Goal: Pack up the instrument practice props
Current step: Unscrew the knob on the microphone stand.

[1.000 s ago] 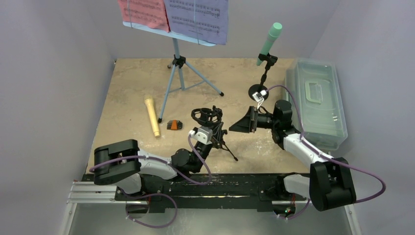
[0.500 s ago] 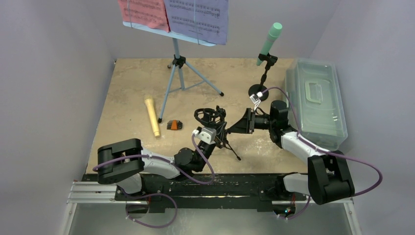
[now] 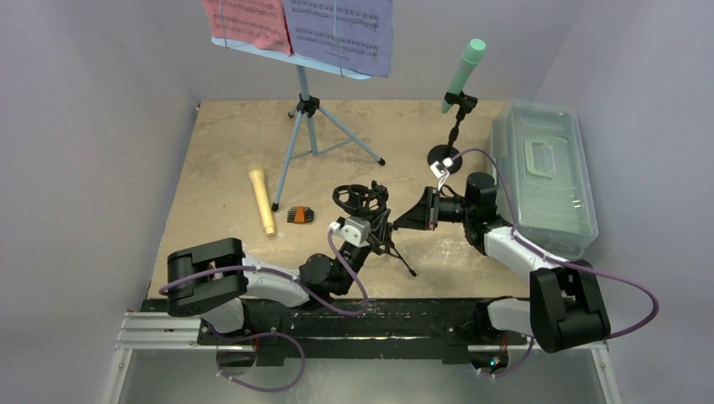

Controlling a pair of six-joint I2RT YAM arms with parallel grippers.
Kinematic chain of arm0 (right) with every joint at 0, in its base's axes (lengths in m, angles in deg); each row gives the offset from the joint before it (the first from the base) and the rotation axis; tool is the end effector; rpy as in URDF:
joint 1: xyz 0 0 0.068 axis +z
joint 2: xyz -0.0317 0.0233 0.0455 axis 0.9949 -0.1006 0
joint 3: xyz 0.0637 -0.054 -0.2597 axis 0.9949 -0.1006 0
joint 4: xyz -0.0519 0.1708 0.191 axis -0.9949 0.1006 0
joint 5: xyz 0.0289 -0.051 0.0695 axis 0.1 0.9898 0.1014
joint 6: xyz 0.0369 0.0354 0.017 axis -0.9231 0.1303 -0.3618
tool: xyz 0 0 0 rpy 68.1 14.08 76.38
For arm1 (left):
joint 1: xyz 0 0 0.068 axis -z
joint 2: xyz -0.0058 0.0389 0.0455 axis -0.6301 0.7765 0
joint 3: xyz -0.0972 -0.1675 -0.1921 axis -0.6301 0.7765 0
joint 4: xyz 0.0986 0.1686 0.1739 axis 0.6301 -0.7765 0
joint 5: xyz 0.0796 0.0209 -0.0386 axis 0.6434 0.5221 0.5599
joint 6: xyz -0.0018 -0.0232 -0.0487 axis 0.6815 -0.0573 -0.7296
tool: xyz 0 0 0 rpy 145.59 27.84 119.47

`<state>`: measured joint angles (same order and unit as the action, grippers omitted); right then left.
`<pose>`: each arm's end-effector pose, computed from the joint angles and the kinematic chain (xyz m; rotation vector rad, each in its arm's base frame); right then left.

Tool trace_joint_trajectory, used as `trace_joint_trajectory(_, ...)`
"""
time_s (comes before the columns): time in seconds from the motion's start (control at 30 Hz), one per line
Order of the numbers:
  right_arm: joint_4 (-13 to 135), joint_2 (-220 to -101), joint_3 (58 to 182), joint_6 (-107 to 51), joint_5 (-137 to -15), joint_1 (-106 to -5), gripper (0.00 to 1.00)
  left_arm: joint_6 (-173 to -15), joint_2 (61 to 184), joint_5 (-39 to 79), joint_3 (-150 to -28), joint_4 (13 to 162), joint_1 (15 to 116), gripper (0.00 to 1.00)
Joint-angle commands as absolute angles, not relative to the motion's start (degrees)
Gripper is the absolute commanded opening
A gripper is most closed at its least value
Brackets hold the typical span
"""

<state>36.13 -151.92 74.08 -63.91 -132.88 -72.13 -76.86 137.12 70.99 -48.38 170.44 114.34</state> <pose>0.2338 0.0829 0.2163 -0.3298 2.0313 1.6672 0.0970 -0.2744 0.2420 0.1835 1.2582 -0.6427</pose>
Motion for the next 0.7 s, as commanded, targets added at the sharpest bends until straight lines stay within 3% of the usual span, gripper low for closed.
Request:
trace_joint_trajectory(0.0, 35.2, -148.0, 75.7, -55.7, -135.5, -71.6, 0.04, -81.3, 133.6, 70.2, -48.1, 182.5, 114.2, 0.0)
trace_joint_trajectory(0.2, 47.1, -139.1, 77.6, -30.9, -134.8, -69.8, 0.0, -96.1, 126.7, 71.1, -47.8, 166.3, 112.5, 0.0)
trace_joint_trajectory(0.5, 82.7, -130.9, 82.0, 27.5, -128.6, -67.5, 0.0, -112.8, 118.8, 64.7, -53.4, 135.1, 109.0, 0.0)
trace_joint_trajectory(0.67, 86.4, -129.4, 81.2, 36.8, -126.9, -67.5, 0.0, -112.9, 120.0, 62.3, -56.2, 131.0, 108.3, 0.0)
